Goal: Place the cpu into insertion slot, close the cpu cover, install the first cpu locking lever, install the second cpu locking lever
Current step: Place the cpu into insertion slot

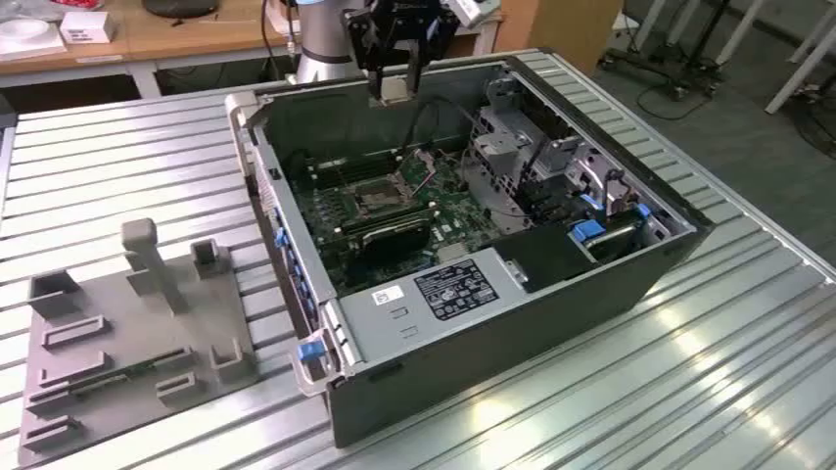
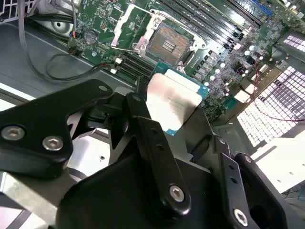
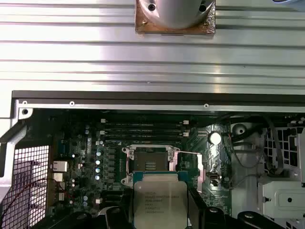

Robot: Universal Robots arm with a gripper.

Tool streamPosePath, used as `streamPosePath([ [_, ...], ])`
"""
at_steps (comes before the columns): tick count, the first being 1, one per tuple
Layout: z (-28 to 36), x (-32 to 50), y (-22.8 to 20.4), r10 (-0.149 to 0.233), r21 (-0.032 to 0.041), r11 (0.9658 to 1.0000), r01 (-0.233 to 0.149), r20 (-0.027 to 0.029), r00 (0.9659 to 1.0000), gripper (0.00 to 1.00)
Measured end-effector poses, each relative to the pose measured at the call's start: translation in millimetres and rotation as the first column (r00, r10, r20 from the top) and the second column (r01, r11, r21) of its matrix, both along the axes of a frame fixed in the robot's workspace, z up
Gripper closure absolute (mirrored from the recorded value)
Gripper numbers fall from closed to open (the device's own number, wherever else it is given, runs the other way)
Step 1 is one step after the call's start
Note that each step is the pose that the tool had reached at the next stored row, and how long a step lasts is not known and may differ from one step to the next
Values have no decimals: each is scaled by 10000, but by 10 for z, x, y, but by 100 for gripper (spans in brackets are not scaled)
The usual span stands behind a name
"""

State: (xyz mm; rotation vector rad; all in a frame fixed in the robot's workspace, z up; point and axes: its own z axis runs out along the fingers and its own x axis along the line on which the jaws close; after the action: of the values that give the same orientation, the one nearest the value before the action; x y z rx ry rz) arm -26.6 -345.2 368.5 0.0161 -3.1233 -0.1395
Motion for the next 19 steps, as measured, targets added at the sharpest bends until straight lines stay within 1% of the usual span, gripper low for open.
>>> streamPosePath([
  [3,-2,0,7,-1,1,10000,1,0,10000,46],
  [13,-9,0,10,0,1,10000,0,1,10000,46],
  [15,-27,0,9,0,1,10000,0,0,10000,46],
  [19,-87,0,9,0,0,10000,0,0,10000,46],
])
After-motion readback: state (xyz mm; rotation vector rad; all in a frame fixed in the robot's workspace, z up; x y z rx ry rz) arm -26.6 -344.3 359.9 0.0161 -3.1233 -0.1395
